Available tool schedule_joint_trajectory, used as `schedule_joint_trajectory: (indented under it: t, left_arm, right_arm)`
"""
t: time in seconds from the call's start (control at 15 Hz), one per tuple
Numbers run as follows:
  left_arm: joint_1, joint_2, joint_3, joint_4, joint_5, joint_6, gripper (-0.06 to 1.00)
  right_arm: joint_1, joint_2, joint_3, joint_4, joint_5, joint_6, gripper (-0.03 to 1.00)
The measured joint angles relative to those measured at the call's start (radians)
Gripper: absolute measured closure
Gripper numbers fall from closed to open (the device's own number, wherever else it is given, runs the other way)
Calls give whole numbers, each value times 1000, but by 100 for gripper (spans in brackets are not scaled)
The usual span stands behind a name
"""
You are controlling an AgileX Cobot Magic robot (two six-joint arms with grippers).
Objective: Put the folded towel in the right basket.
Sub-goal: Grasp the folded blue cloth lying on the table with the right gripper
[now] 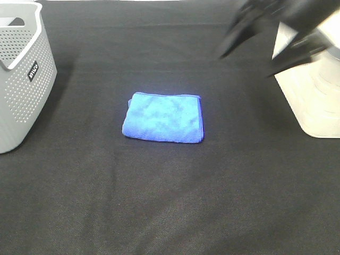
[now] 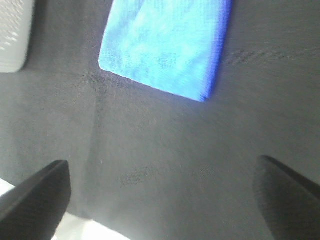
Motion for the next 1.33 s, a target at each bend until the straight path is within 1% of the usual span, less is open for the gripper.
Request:
schedule_joint_trajectory:
  t: [0.2,0.4,0.6,0.8,0.93,1.0,1.13,1.27,1.33]
  left_arm:
    - [0,0,0,0,0,0,-3]
    - [0,0,0,0,0,0,-3]
    - [0,0,0,0,0,0,-3]
    - [0,0,0,0,0,0,-3]
    - [0,0,0,0,0,0,-3]
    - [0,0,0,0,0,0,-3]
    - [0,0,0,0,0,0,-3]
    - [0,0,0,0,0,0,-3]
    - [0,0,0,0,0,0,-3]
  right_arm:
    - [10,258,-128,23,-67,-3,1]
    - [10,419,-223,24,-118,2,2]
    - [10,511,-252,23,-171,18,2]
    - [10,564,-253,23,-192,25,2]
    - [10,576,-260,43,-204,28,2]
    - [12,587,-263,68,-216,28,3]
    - [58,621,-276,183,-261,-6,4]
    - [136,657,-290,299,-310,-51,9]
    - [136,657,-290,299,-310,-51,9]
